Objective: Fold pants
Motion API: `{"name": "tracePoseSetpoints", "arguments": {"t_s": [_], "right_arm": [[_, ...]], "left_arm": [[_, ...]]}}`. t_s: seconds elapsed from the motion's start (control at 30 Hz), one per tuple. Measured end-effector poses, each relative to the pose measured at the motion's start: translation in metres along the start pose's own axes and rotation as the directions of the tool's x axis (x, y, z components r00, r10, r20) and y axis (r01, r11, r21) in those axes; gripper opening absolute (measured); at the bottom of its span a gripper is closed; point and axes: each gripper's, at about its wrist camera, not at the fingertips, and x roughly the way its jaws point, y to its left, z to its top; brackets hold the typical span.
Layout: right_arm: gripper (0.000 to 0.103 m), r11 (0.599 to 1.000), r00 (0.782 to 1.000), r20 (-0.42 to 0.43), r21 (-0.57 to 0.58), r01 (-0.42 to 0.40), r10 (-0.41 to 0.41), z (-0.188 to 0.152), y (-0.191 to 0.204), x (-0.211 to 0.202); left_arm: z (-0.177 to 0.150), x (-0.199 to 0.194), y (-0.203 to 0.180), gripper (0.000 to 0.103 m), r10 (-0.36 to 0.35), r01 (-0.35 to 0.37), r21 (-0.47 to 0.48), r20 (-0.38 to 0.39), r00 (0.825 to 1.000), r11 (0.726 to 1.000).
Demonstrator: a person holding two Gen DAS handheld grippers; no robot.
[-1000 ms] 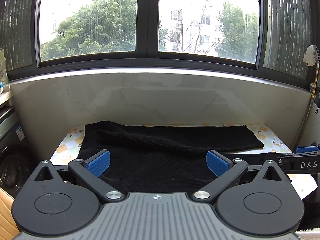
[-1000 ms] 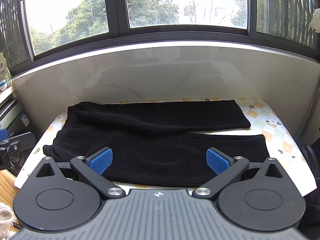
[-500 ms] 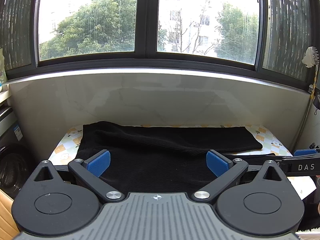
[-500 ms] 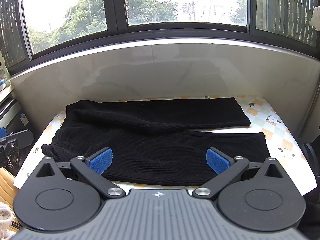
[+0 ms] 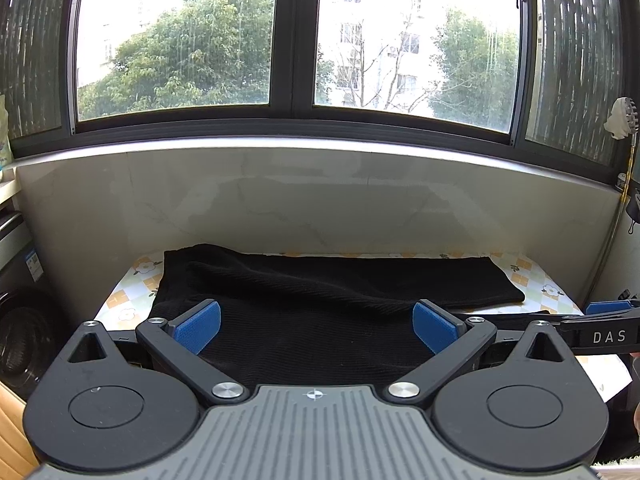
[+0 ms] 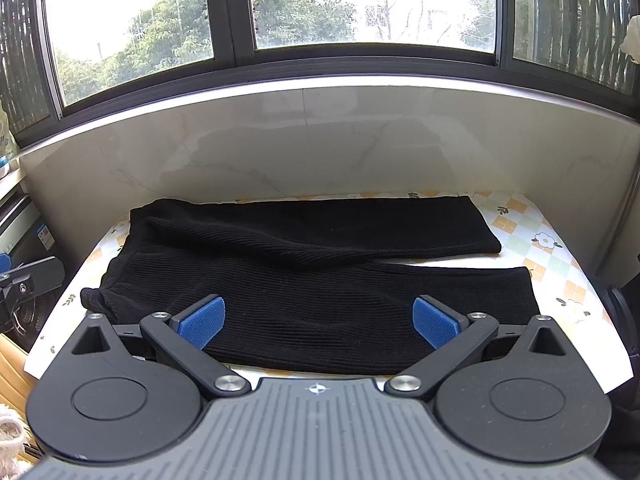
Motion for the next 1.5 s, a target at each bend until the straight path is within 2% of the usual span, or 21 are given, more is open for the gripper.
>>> {"name": "tracePoseSetpoints", "arguments": {"t_s": [0.53,0.77,0.9,1.03,1.1,1.2,1.27,1.37,1.5], "right_arm": [[0.102,1.000,1.000,-0.003,-0.003,0.002,-0.002,0.001,-0.001,0.002],[0.102,1.000,1.000,-0.015,0.000,-0.004,0.004,0.007,-0.010,0.011],[0.103,1.000,1.000,-0.025,0.000,-0.005,0.005,0.014,-0.023,0.021],[0.103,1.000,1.000,-0.002,0.003,-0.012,0.012,0.028,-0.045,0.033],[0.103,0.999,1.000,0.011,0.047,0.004,-0.005,0.037,-0.063,0.042],[0.103,0.993,1.000,0.022,0.114,-0.024,0.022,0.050,-0.097,0.057],[0.103,0.985,0.997,0.071,0.166,-0.040,0.028,0.053,-0.119,0.064],[0.103,0.966,0.988,0.151,0.247,-0.073,0.037,0.054,-0.150,0.075],[0.103,0.962,0.991,0.096,0.250,-0.110,0.088,0.053,-0.172,0.095]], "left_arm": [[0.003,0.002,0.002,0.103,-0.001,0.001,-0.012,-0.006,1.000,1.000],[0.008,0.008,0.002,0.103,0.019,-0.020,-0.033,-0.011,1.000,0.999],[0.013,0.020,0.000,0.103,0.045,-0.046,-0.031,-0.042,0.998,0.998],[0.021,0.032,-0.003,0.103,0.067,-0.069,-0.031,-0.050,0.996,0.997],[0.027,0.038,0.000,0.103,0.085,-0.087,-0.058,-0.039,0.996,0.994],[0.036,0.048,0.006,0.103,0.138,-0.142,-0.098,-0.047,0.989,0.985],[0.041,0.055,0.014,0.103,0.164,-0.172,-0.143,-0.062,0.984,0.975],[0.041,0.059,0.026,0.103,0.165,-0.178,-0.223,-0.073,0.984,0.958],[0.033,0.062,0.037,0.103,0.208,-0.237,-0.291,-0.128,0.970,0.927]]}}
